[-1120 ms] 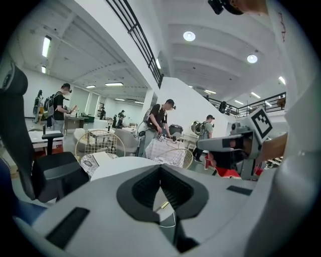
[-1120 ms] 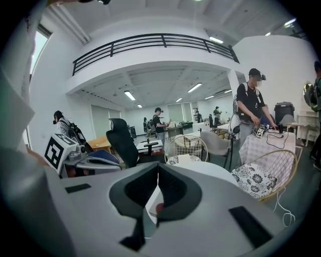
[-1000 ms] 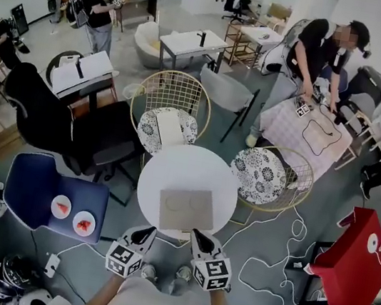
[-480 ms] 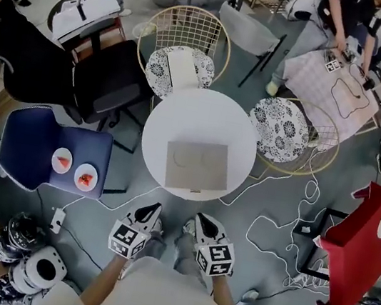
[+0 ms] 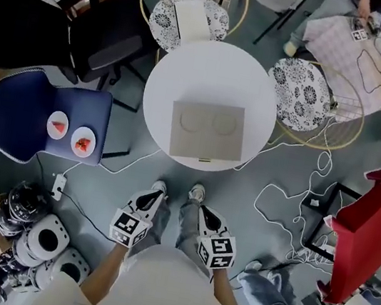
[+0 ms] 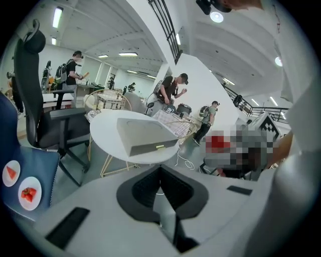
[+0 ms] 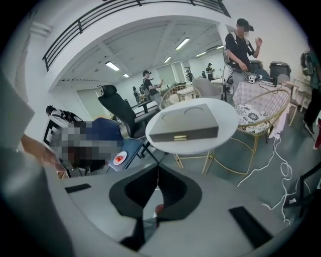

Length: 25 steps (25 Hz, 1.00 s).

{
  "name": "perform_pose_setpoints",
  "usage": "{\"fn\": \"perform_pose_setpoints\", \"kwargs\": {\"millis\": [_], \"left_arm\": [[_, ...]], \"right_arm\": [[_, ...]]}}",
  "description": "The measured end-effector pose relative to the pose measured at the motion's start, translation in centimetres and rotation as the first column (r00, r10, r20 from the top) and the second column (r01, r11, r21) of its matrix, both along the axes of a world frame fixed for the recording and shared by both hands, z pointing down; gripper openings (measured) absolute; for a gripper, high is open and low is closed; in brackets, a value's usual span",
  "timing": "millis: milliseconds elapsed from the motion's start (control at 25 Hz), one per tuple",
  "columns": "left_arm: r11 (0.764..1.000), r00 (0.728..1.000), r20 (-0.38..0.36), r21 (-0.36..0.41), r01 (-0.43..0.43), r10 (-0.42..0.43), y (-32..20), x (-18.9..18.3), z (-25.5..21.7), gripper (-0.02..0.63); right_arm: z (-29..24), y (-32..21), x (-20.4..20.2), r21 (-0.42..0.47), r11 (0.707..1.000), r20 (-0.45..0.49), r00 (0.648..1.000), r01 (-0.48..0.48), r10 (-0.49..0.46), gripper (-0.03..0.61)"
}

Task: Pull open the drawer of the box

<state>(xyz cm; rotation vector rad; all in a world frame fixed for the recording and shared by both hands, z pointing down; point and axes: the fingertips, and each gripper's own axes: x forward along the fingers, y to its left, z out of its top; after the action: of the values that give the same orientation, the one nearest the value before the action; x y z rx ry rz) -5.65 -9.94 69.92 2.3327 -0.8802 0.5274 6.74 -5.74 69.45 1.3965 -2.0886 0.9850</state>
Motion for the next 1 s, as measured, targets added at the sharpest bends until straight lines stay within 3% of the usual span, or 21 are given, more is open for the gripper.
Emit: {"fn": "perform_pose_setpoints", "kwargs": {"millis": [320, 1000], "left_arm": [[1.000, 1.000, 0.011, -0.011, 0.002, -0.002, -1.1, 0.3, 2.9, 0.011], [0.980, 0.996, 0.070, 0.188, -0.065, 0.053, -16.1, 3.4, 3.2, 0.011]], "right_arm": [[2.2, 0.7, 0.2, -0.040, 0.999, 0.000, 1.000, -0.004, 0.004, 0.017], [1.8, -0.9, 1.4, -0.027, 1.000, -0.008, 1.000, 0.000, -0.001, 0.017]]}}
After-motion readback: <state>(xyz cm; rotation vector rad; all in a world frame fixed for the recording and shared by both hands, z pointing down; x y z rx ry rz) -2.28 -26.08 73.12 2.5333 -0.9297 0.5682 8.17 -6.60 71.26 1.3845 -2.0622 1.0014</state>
